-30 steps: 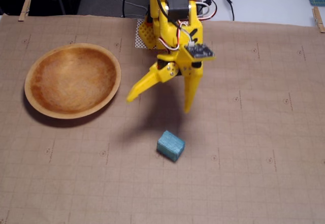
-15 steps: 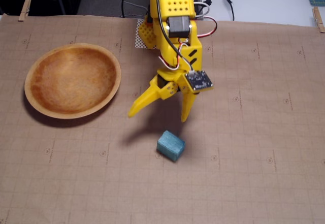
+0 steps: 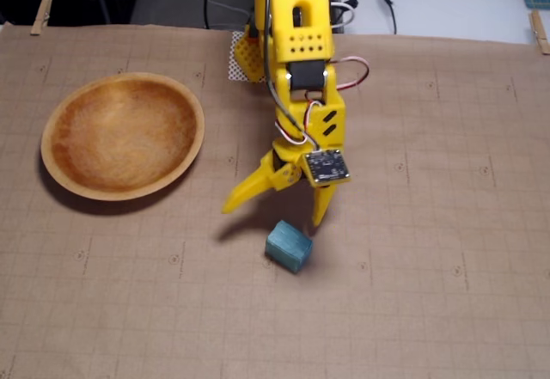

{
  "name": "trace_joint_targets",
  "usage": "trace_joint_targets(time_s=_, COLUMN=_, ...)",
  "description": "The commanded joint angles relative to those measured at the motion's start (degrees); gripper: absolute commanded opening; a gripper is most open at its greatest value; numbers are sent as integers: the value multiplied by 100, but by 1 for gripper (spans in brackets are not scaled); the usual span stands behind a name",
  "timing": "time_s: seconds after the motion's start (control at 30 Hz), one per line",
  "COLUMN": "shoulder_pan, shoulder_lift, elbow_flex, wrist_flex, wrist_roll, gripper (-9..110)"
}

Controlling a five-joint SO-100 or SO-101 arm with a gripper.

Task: Grasp a blue block and put it in the bowl.

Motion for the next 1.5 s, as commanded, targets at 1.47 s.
trace_joint_targets(time_s=1.47, shoulder_pan=-70, shoulder_lift=-3489, elbow_flex=378, wrist_flex=-7400, wrist_roll=475, gripper=58)
